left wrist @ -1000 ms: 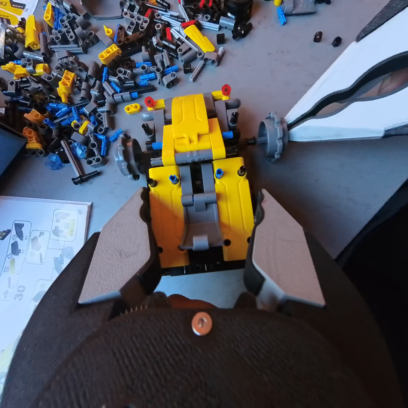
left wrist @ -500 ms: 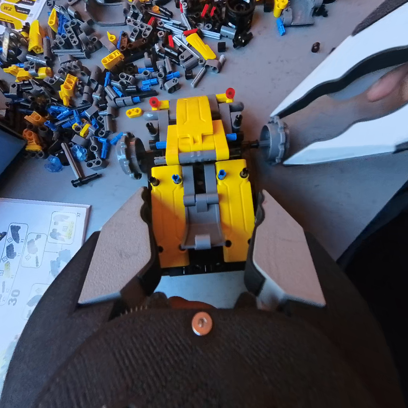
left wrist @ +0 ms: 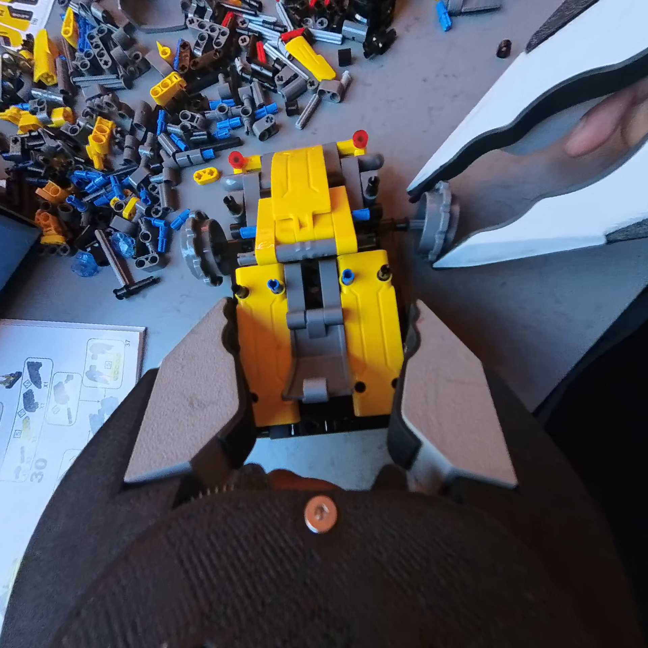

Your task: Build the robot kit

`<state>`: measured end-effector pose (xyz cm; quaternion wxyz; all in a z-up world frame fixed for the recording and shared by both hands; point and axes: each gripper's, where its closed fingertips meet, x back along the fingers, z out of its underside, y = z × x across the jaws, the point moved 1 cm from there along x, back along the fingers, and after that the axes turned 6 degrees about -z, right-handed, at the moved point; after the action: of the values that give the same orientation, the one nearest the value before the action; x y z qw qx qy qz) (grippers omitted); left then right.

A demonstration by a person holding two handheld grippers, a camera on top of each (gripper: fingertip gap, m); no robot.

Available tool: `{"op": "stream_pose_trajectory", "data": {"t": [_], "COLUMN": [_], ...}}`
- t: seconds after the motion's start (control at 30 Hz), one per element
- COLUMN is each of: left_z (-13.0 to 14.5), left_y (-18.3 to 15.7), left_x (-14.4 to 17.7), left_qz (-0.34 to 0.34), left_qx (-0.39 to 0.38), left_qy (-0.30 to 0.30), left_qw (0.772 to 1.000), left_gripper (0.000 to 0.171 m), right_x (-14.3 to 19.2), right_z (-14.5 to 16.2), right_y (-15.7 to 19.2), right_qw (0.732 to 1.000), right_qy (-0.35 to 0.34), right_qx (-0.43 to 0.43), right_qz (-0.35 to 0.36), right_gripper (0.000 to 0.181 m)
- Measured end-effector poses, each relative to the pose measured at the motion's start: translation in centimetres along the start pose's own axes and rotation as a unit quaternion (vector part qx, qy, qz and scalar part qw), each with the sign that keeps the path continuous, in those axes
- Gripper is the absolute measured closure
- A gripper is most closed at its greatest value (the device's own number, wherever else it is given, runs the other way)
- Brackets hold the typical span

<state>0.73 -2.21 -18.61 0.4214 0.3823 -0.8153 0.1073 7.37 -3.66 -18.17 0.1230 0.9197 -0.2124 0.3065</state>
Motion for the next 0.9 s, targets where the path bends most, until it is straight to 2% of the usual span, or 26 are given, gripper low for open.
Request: {"op": "stream_pose_trajectory", "data": {"t": [0.17, 0.27, 0.4, 0.9], "left_z": [0.0, -0.1, -0.1, -0.1], "left_y": [0.1, 0.2, 0.1, -0.1], "left_x": [0.0, 0.0, 0.0, 0.1], "left_qz": [0.002, -0.001, -0.002, 0.000], "left_qx": [0.009, 0.018, 0.019, 0.016], "left_qy": [-0.007, -0.011, -0.009, -0.014], "left_qw": [1.000, 1.000, 1.000, 1.000], "left_gripper": [0.077, 0.078, 0.078, 0.078], "right_x": [0.2, 1.3, 2.3, 1.5], "right_z": [0.1, 0.3, 0.8, 0.3], "right_y": [-0.2, -0.7, -0.3, -0.1], "right_qw": [1.000, 1.000, 1.000, 0.999], "right_qy": [0.000, -0.016, -0.021, -0.016], "right_qx": [-0.004, -0.007, -0.011, 0.017], "right_qz": [-0.009, 0.014, 0.019, 0.038], "right_gripper": [0.144, 0.141, 0.151, 0.153]}}
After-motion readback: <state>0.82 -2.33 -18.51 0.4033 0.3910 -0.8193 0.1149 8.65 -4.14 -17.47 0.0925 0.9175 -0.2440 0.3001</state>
